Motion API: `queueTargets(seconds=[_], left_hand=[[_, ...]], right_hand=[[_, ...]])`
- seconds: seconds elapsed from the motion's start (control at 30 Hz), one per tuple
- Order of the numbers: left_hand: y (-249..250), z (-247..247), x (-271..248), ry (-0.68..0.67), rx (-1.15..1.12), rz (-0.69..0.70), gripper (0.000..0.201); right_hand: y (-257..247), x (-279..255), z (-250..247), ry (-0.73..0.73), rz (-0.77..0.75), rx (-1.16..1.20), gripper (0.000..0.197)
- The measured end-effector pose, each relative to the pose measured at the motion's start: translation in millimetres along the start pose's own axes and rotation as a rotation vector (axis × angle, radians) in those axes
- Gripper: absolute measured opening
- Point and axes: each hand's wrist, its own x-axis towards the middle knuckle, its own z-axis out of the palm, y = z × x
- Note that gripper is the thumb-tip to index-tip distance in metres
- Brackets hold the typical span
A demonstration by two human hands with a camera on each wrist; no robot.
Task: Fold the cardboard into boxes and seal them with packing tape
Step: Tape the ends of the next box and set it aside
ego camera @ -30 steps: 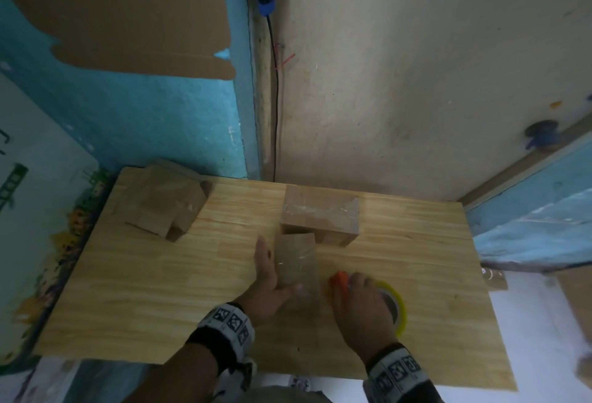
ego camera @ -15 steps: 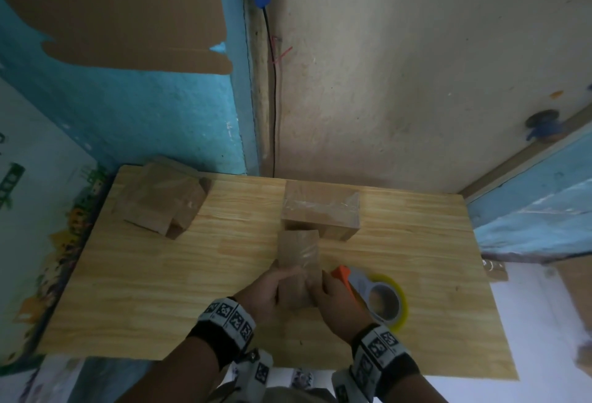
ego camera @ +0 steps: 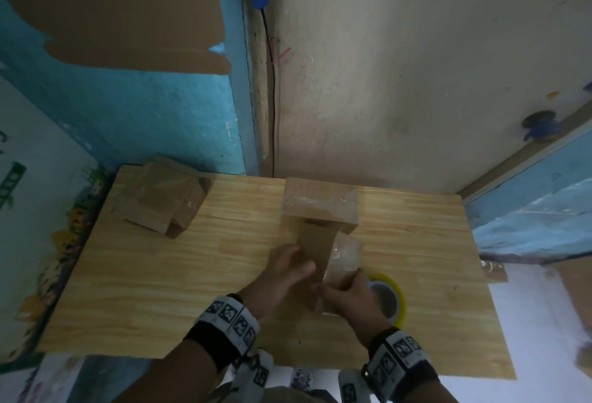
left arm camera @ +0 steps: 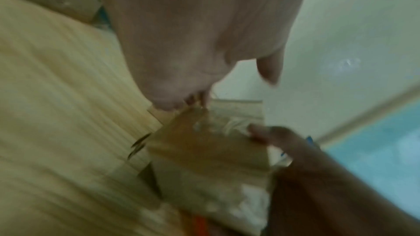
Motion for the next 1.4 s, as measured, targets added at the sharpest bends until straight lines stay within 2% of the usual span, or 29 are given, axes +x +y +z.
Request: queueTargets(seconds=[0.07,0.1,0.13,0.17,0.23,0.3,0.4,0.43,0.5,0.57,0.63,0.73,0.77,0.83,0.93,0.97,1.03,1.13,1.2,1.3,1.4], left_hand=[[1.5,-9.2,-2.7,0.185,0.186,0.021,0.114],[1.4,-14.8,-2.3,0.21,0.168,-0.026,0.133],[1.2,-20.8,-2.5,0.168,0.075,-0.071,0.147],[0.5,-25.7,-2.8,0.096,-0.048,-0.101,0.149],[0.3,-31.9,-4.5,0.007,-0.135,-0.113,0.121],[0.9,-33.4,-8.6,0.006,-0.087,-0.049,0.099],[5.3,-39.7,-9.4,0.05,0.262,0.073,0.105],[7.6,-41.7,-9.8,0.09,0.437,0.121,0.109],[8.1,-42.9,-8.0,0.171,0.814,0.242,0.114],[5.6,-40.6,-4.6,0.22,1.13,0.353,0.113],[0.0,-37.9,0.9,0.254,1.274,0.39,0.111],[-7.5,-34.0,6.5,0.311,1.331,0.396,0.106],[-9.4,-32.9,7.7,0.33,1.349,0.403,0.104],[-13.6,-32.6,10.7,0.365,1.393,0.41,0.104],[-19.4,-34.4,14.3,0.391,1.452,0.41,0.105],[-20.6,-34.9,15.4,0.391,1.465,0.406,0.105],[-21.5,-35.1,17.7,0.396,1.479,0.397,0.105],[-19.1,-33.1,19.6,0.392,1.523,0.378,0.104],[-16.2,-32.1,20.9,0.391,1.587,0.376,0.104],[-11.8,-31.1,22.2,0.392,1.611,0.381,0.105],[-13.7,-31.0,23.3,0.375,1.582,0.375,0.105]], right_hand=[[-0.9,-4.4,-2.5,-0.127,0.018,0.144,0.103],[-1.4,-7.2,-1.8,-0.192,0.028,0.22,0.098],[-1.5,-8.7,-1.0,-0.245,0.032,0.278,0.096],[-1.9,-10.0,-0.8,-0.287,0.029,0.306,0.096],[-3.3,-10.5,0.0,-0.351,-0.006,0.27,0.096],[-8.1,-12.6,1.6,-0.325,-0.068,0.091,0.092],[-14.3,-10.9,-1.9,-0.14,-0.125,-0.115,0.114],[-15.3,-8.1,-5.1,-0.108,-0.137,-0.136,0.128],[-14.5,-0.8,-12.6,-0.106,-0.171,-0.162,0.136],[-13.5,3.6,-17.2,-0.109,-0.204,-0.27,0.127],[-9.2,7.9,-20.3,-0.057,-0.223,-0.373,0.108],[-1.6,12.1,-28.8,0.204,-0.26,-0.585,0.068],[0.7,12.0,-31.7,0.311,-0.263,-0.725,0.064],[9.2,11.5,-37.9,0.431,-0.217,-1.019,0.074],[26.7,14.1,-45.6,0.351,0.0,-1.344,0.088],[32.2,15.9,-47.2,0.315,0.035,-1.402,0.087],[39.2,19.7,-48.1,0.285,0.02,-1.449,0.069],[37.5,20.0,-45.6,0.263,-0.05,-1.431,0.038],[33.7,22.1,-50.8,0.214,-0.068,-1.335,0.03],[18.9,20.7,-68.4,0.065,-0.102,-0.979,0.036],[-5.7,9.2,-76.4,-0.01,-0.166,-0.532,0.025]])
